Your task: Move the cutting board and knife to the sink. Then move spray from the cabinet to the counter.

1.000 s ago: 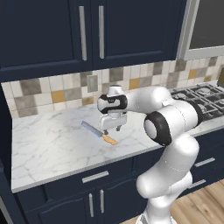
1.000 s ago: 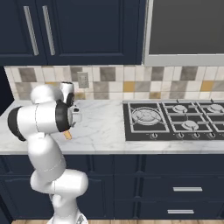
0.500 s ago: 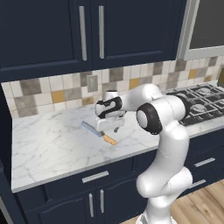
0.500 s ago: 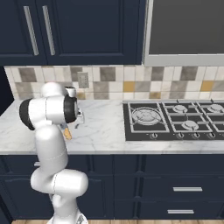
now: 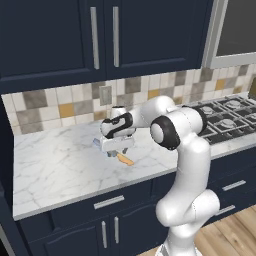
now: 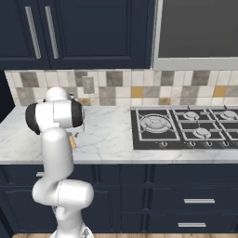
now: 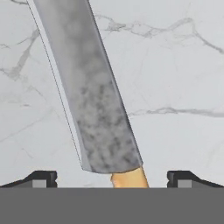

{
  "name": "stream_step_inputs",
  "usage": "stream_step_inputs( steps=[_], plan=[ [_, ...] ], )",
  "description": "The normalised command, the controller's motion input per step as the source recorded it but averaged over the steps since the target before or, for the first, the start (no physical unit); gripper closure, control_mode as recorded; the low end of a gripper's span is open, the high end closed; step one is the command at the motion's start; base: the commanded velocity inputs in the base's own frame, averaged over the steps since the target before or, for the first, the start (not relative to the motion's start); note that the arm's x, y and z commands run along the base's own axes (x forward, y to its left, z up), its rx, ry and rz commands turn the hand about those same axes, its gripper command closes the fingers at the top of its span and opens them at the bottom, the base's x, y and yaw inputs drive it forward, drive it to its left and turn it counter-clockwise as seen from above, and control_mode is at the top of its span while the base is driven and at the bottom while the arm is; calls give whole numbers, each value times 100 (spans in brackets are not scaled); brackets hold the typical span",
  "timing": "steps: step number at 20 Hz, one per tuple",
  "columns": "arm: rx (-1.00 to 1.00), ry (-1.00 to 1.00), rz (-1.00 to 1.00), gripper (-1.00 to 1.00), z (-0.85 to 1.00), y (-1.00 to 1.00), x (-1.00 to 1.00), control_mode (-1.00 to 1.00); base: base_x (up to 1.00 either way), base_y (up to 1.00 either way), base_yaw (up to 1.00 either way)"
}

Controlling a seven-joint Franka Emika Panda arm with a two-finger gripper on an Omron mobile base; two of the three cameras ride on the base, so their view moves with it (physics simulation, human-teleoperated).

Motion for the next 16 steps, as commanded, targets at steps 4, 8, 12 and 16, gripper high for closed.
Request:
stream_step_inputs(
  steps=[4,8,12,16],
  plan=[
    [0,0,0,-100,-9,22,0,-100,0,0,0],
    [-2,0,0,-100,-25,0,0,-100,0,0,0],
    [-7,1,0,-100,-3,-1,0,-100,0,0,0],
    [-9,0,0,-100,0,0,0,-100,0,0,0]
  ],
)
